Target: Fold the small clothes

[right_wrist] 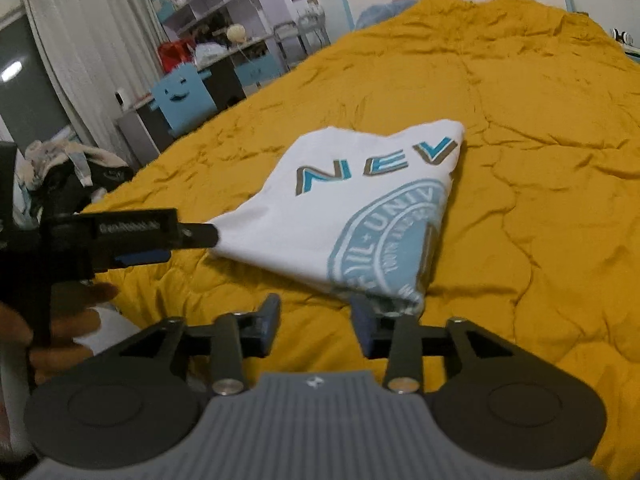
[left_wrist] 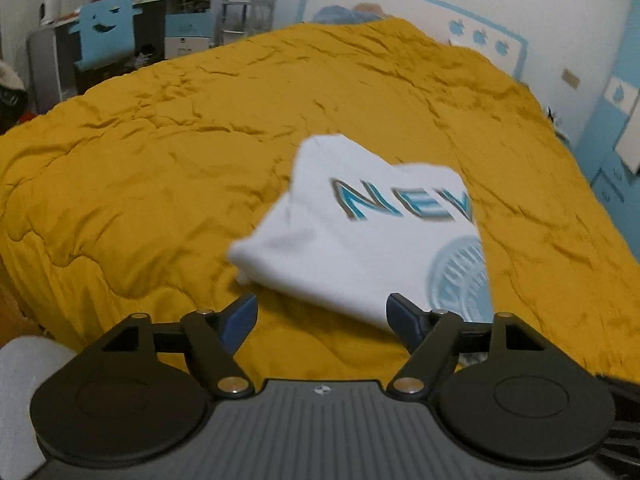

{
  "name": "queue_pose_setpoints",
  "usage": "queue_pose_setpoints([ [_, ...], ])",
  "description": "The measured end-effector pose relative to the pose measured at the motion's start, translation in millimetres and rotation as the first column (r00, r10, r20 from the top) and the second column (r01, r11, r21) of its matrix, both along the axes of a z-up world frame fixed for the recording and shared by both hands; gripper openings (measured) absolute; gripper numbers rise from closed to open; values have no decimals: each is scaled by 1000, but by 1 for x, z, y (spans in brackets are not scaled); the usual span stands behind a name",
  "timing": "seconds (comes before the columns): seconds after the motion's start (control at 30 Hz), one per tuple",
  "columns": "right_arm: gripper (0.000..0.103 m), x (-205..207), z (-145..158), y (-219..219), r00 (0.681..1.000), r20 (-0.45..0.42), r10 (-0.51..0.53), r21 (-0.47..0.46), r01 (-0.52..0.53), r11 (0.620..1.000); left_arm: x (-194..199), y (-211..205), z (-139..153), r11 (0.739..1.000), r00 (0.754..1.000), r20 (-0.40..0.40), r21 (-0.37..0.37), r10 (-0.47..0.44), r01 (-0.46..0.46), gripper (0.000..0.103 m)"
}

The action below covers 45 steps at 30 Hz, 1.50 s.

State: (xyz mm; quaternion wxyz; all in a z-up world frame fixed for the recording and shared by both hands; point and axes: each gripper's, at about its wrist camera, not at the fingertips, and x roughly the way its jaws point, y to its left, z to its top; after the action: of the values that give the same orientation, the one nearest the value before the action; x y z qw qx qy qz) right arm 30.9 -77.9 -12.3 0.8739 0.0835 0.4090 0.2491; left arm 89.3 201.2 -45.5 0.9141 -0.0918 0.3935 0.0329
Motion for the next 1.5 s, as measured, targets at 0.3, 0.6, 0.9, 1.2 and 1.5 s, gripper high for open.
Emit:
queue_pose_setpoints([
  [0.3, 48, -21, 14, -3, 997, -50, -51, -42, 49, 998, -23, -42, 1, 998, 999, -13, 37, -46, 47, 85],
  [0.6, 49, -32, 12, -12, 995, -65, -70, -72, 66, 995, -33, -55, -3, 996, 999, -26, 71, -45, 47, 84],
  [0.9, 49, -35, 8, -8, 995, -69, -72, -94, 65, 993, -36, -56, -6, 997, 999, -41, 76, -28, 31, 84],
  [1.2, 49, -36, 7, -4, 996, -70, -59, -95, 52, 994, -37, -59, -6, 996, 998, -40, 80, -38, 41, 84],
  [1.5, 49, -37, 5, -3, 995, -79, -62, -94, 54, 994, -36, -60, -9, 995, 998, -42, 89, -45, 49, 84],
])
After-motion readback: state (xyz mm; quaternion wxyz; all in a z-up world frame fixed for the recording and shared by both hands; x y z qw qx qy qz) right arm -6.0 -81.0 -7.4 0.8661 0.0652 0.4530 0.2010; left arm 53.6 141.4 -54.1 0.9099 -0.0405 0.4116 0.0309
